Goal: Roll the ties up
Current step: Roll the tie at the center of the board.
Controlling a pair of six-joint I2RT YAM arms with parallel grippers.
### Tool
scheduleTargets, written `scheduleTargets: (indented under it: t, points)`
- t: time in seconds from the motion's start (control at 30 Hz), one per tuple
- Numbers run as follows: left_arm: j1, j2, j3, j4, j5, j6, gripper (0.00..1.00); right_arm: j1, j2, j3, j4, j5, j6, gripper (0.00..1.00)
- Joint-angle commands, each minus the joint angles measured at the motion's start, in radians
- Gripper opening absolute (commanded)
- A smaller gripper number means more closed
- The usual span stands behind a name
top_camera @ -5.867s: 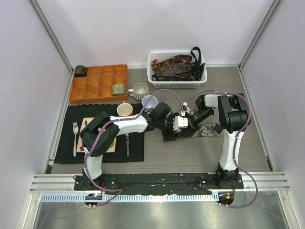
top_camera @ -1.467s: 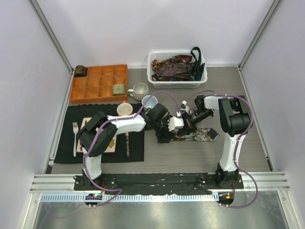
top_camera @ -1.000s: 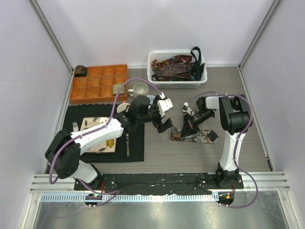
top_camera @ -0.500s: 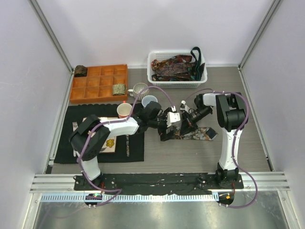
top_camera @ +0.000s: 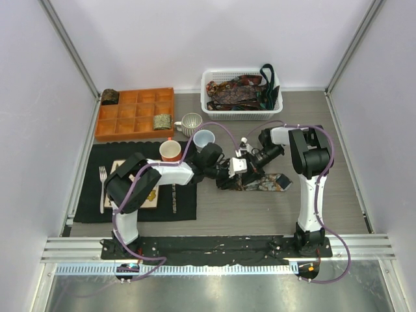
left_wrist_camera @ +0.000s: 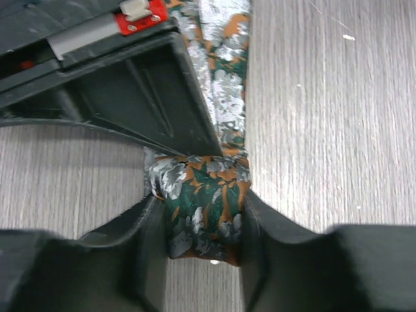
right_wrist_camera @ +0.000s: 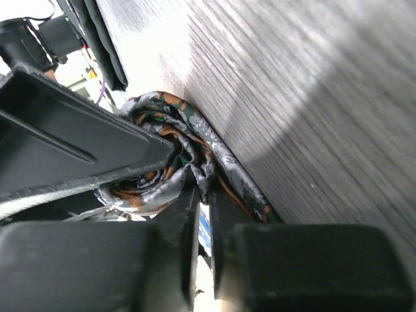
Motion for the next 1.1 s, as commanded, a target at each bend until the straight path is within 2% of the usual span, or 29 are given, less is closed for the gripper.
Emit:
scheduleTargets:
  t: [0.0, 0.07, 0.27, 0.53, 0.57, 0.63, 0.73, 0.8, 0.9, 0.93, 1.07]
  points:
    - [0.0, -0.039, -0.026, -0.056, -0.013, 0.043, 0.33, -0.01, -0.048, -0.018, 0.052, 0.1, 0.019, 0.2]
    - [0.0, -0.05, -0.04, -0.094, -0.026, 0.058, 0.28, -0.024, -0.087, -0.031, 0.03, 0.069, 0.017, 0.3]
    - [-0.008, -0.052, -0.044, -0.165, -0.092, 0.109, 0.27, -0.026, -0.196, -0.057, -0.01, -0.055, 0.006, 0.43]
    - [-0.018, -0.019, 0.0, -0.203, -0.119, 0.109, 0.31, 0.028, -0.193, -0.063, 0.015, -0.097, 0.046, 0.45]
    - [-0.018, -0.016, 0.009, -0.205, -0.119, 0.105, 0.31, 0.031, -0.187, -0.069, 0.036, -0.087, 0.066, 0.44]
    - [-0.02, -0.016, 0.014, -0.211, -0.116, 0.106, 0.33, 0.028, -0.178, -0.071, 0.056, -0.029, 0.08, 0.33]
    - [-0.018, -0.019, 0.017, -0.222, -0.112, 0.111, 0.38, 0.006, -0.155, -0.072, 0.055, 0.023, 0.068, 0.1]
    - [-0.018, -0.03, 0.015, -0.222, -0.103, 0.118, 0.42, -0.018, -0.136, -0.078, 0.041, 0.041, 0.048, 0.01]
    - [-0.014, -0.038, 0.025, -0.213, -0.086, 0.12, 0.5, -0.043, -0.115, -0.092, 0.036, 0.104, 0.029, 0.01]
    - [-0.014, -0.036, 0.029, -0.211, -0.075, 0.118, 0.55, -0.053, -0.107, -0.097, 0.039, 0.129, 0.031, 0.01]
    - [-0.015, -0.018, 0.069, -0.197, -0.049, 0.111, 0.64, -0.086, -0.067, -0.106, 0.058, 0.157, 0.056, 0.01]
